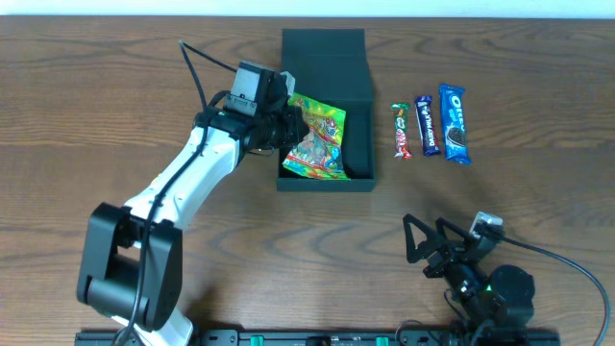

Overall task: Pack container
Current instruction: 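Carry the Haribo bag with the left gripper into the black box, then reach the right gripper to the blue Oreo pack and grasp it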

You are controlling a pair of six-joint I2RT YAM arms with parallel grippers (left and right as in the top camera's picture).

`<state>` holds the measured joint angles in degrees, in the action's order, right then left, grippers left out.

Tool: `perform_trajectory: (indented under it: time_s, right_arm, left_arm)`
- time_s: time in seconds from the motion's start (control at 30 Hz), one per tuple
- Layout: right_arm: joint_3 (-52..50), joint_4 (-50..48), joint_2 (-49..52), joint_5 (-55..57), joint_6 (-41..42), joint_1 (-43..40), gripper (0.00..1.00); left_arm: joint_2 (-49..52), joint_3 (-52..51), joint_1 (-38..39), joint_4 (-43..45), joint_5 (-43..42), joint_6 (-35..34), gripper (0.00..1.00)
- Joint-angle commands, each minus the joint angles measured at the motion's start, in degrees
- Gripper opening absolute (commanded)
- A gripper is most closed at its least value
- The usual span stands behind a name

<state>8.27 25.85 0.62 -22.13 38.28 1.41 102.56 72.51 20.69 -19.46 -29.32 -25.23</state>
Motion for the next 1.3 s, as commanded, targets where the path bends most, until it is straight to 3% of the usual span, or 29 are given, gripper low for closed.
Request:
perform_trajectory:
  time_s: [0.0,0.03,0.13,0.2,0.43,0.63,0.8,0.93,1.13,1.27]
  right_arm:
    - [-0.13,-0.13,-0.24,-0.63,-1.07,0.11,0.99]
    - [-0.13,-0.13,-0.24,-0.63,-1.07,0.11,0.99]
    - [-0.13,-0.13,-0.24,-0.66,-1.07,0.11,0.99]
    - [-0.13,-0.13,-0.24,-0.66,-1.05,0.11,0.99]
    - [0.42,-0.68,-0.24,-1.92,-1.73,0.11,0.96]
    - [9.84,1.09,5.84,8.90,-13.22,0.11,0.98]
    - [20.50,1.81,25.55,17.70,-23.17,0.11,0.99]
    - [33.14,2.05,51.17,24.13,-28.09,0.00,0.99]
    - [51.71,4.37,79.43,28.79,-29.16,-2.05,0.99]
    - [60.72,4.35,92.39,28.74,-29.16,-4.26,0.98]
  left_arm:
    - [1.01,1.75,-0.09,0.63,0.85,-2.69,0.06]
    - [1.20,1.75,-0.09,0.72,0.92,-2.67,0.13]
    - [0.98,1.75,-0.09,1.49,1.22,-2.60,0.52]
    - [0.22,1.81,-0.09,2.32,1.22,-2.60,0.59]
    - [-6.47,1.90,-0.02,1.44,1.46,4.72,0.63]
    - [-11.76,1.90,-0.07,-3.89,9.90,11.82,0.65]
    - [-12.22,1.88,-0.35,-4.68,11.02,16.59,0.69]
    - [-12.20,1.88,-0.96,-4.09,11.93,18.03,0.72]
    - [-11.89,1.84,-1.92,-4.09,11.91,18.88,0.75]
    - [-11.89,1.84,-2.05,-4.09,11.93,19.10,0.77]
